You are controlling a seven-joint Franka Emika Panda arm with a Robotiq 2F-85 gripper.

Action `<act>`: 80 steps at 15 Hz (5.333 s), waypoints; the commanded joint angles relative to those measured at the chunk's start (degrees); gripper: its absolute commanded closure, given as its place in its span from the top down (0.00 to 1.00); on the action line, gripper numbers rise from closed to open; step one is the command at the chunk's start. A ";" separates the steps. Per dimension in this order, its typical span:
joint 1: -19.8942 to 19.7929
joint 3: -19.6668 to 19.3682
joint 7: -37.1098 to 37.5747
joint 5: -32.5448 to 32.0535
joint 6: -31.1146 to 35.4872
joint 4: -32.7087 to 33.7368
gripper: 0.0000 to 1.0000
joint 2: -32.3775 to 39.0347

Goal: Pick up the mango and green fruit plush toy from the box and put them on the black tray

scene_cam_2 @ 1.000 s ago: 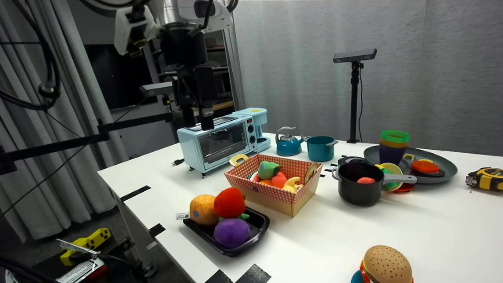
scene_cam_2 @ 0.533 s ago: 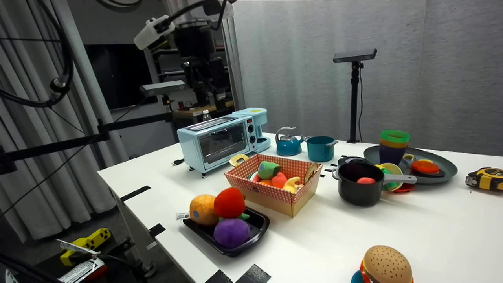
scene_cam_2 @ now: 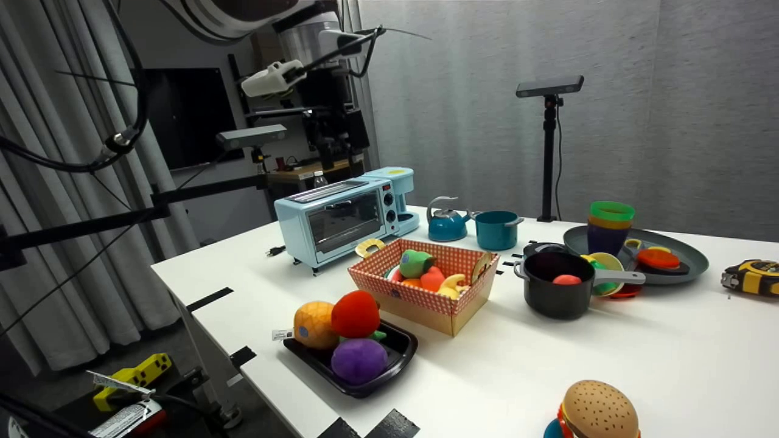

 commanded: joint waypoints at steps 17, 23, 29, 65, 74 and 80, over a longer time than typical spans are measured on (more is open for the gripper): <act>-0.68 0.03 0.01 -2.28 -2.23 12.11 1.00 14.50; -1.08 -0.30 -2.90 -6.99 -1.86 16.20 1.00 21.36; -1.57 -0.66 -7.76 -12.53 -0.02 18.63 1.00 26.86; -6.47 2.99 -28.34 -14.30 20.04 22.19 0.74 46.31; -6.00 2.43 -27.54 -15.83 19.25 21.49 0.06 44.07; -6.97 2.59 -27.84 -15.14 19.42 15.72 0.04 37.97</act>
